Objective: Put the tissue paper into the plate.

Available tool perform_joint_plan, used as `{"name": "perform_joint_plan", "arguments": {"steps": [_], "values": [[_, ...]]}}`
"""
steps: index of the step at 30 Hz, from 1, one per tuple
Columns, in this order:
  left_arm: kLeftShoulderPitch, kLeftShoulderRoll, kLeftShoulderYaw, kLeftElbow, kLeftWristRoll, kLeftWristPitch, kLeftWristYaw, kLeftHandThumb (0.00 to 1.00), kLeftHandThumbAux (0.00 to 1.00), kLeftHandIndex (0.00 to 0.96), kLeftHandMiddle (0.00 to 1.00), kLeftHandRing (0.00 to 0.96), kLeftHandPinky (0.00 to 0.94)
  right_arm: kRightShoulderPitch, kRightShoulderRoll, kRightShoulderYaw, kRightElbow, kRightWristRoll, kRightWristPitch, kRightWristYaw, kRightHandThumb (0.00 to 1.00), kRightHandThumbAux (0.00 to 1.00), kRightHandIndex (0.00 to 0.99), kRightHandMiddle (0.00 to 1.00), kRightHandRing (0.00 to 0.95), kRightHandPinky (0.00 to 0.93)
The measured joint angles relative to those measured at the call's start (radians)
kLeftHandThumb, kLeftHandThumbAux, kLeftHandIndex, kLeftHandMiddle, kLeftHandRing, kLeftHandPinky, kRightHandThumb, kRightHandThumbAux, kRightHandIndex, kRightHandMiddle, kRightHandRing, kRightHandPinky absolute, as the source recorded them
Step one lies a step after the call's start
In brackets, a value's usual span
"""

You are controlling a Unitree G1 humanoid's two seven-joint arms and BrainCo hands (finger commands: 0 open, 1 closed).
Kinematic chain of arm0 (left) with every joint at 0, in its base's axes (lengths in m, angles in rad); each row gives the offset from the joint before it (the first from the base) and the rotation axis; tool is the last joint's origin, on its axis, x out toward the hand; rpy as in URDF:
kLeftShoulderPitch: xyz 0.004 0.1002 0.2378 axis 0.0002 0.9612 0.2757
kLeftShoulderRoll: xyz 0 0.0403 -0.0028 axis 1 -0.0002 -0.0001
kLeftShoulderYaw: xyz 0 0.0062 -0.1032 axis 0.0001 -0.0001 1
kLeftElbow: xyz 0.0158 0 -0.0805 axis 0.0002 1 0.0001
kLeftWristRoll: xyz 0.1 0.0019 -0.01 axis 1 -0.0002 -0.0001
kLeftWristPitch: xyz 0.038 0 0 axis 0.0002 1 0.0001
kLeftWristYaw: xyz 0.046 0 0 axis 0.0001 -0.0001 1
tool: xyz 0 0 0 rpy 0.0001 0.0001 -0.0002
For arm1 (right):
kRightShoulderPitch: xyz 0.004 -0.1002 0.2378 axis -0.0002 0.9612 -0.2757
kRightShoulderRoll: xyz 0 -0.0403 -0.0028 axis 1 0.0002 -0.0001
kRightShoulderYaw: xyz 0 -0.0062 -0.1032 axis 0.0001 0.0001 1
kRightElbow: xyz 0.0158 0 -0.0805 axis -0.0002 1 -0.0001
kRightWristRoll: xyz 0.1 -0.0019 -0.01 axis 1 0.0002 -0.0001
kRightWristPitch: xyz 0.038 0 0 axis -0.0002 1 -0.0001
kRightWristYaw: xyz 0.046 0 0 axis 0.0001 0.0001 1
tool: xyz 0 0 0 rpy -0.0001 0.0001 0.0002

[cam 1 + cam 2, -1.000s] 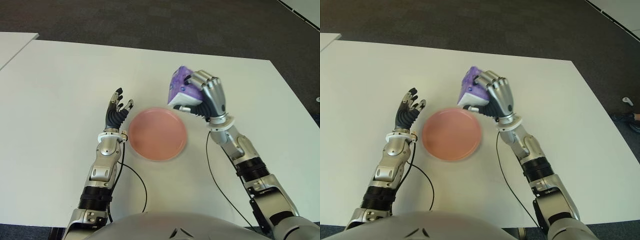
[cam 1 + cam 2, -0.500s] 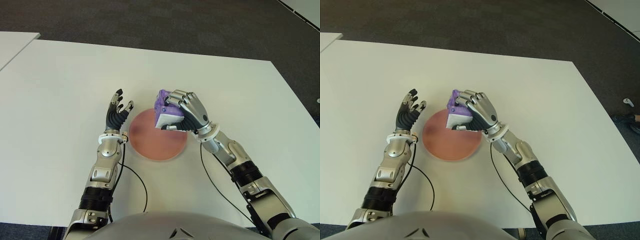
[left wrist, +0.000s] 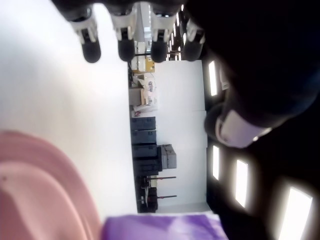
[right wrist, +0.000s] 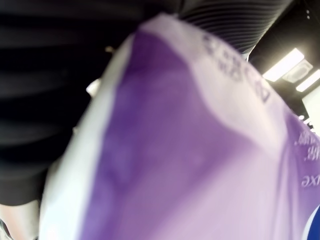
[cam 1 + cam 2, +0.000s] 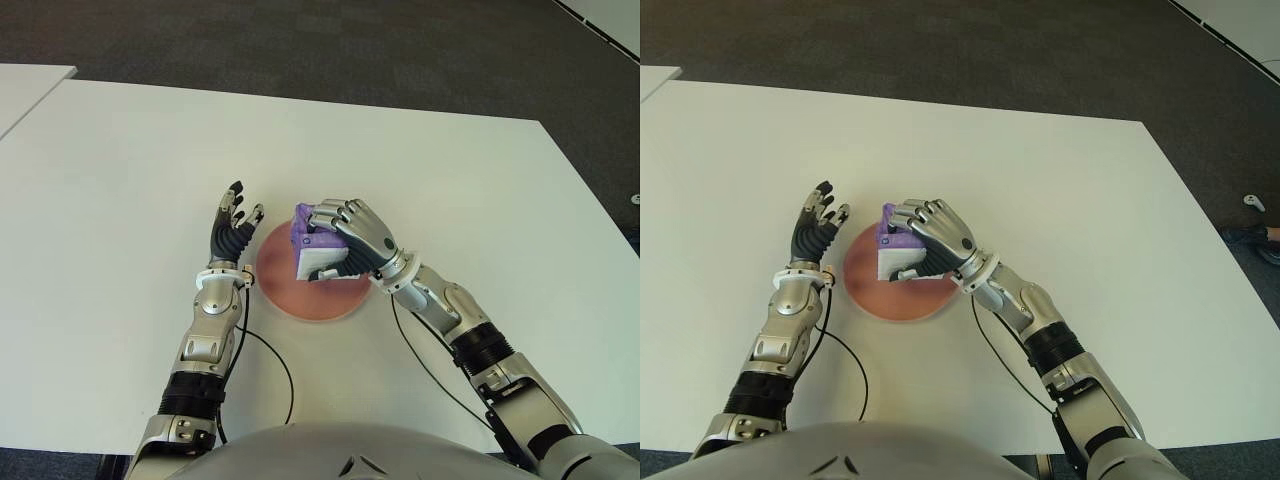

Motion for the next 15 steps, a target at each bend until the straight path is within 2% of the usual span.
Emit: {"name": "perform_joint_plan", "arguments": {"steps": [10,15], "values": [[0.002,0.000,-0.003,-0.003,0.000,0.000,0.000,0.000,0.592,0.000,0.000,0.000,0.000,-0.037,0.026,0.013,0.140,-0.016,0.005,-0.016,0.751,0.704,0.443,0.848,0.854,0.845],[0.003,-0.001,-0.001,-0.002,0.000,0.001,0.000,0.000,0.595,0.000,0.000,0.000,0.000,-0.066,0.049,0.022,0.212,-0.017,0.009,-0.060,0.750,0.704,0.443,0.848,0.857,0.840]]}}
